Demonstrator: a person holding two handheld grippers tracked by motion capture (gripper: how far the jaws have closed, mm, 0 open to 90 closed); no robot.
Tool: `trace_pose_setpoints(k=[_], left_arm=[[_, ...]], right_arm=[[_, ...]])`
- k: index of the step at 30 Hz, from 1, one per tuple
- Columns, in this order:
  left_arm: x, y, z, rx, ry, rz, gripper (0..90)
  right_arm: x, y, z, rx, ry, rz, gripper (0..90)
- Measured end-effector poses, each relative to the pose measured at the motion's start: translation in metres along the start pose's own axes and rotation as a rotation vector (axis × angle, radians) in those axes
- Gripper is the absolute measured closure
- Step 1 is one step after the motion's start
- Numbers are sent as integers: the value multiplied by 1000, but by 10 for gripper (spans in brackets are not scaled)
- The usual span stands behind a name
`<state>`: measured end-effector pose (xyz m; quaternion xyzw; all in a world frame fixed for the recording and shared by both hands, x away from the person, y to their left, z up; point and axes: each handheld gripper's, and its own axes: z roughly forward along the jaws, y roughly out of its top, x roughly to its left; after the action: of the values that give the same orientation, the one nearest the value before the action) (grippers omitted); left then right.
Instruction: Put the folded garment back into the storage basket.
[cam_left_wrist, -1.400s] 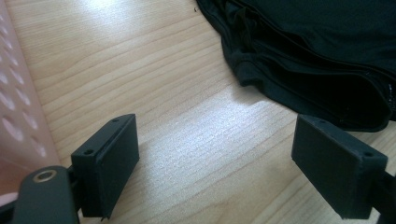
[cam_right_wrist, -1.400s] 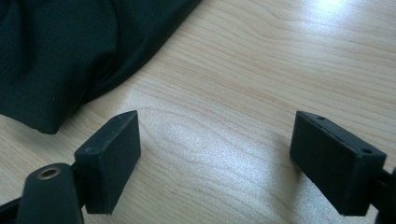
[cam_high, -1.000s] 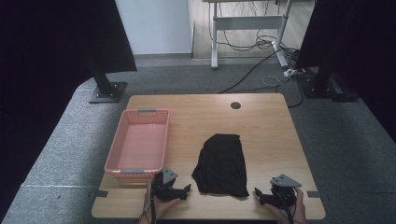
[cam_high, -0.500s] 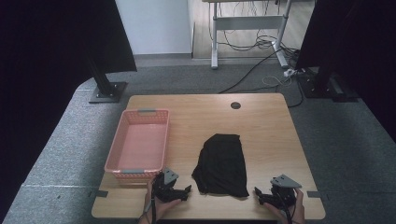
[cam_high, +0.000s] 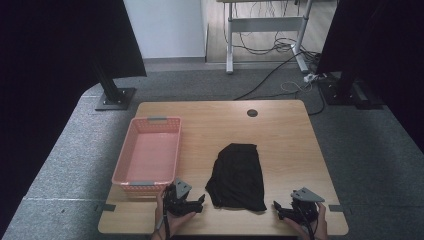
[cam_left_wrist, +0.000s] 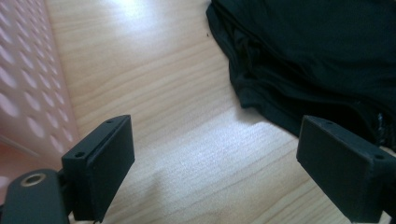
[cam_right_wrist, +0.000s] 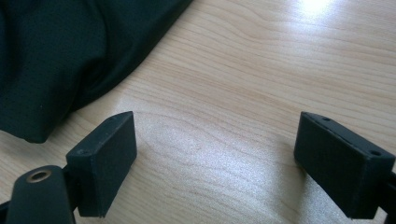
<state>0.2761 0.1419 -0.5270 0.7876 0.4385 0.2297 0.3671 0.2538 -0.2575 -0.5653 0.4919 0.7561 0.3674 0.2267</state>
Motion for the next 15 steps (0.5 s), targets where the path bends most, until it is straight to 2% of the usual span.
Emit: trace_pose_setpoints(k=[3, 5, 9, 15], left_arm=[[1, 6, -5, -10, -7, 10, 111], [-1, 14, -9, -12, 17, 45, 112], [-1, 26, -16, -39, -3, 43, 113], [-1, 38, -15, -45, -16, 42, 115]], right_arm=[[0, 0, 0, 0, 0, -1, 130], [0, 0, 0, -1, -2, 1, 129], [0, 0, 0, -2, -3, 1, 129], [0, -1, 0, -5, -2, 1, 128]])
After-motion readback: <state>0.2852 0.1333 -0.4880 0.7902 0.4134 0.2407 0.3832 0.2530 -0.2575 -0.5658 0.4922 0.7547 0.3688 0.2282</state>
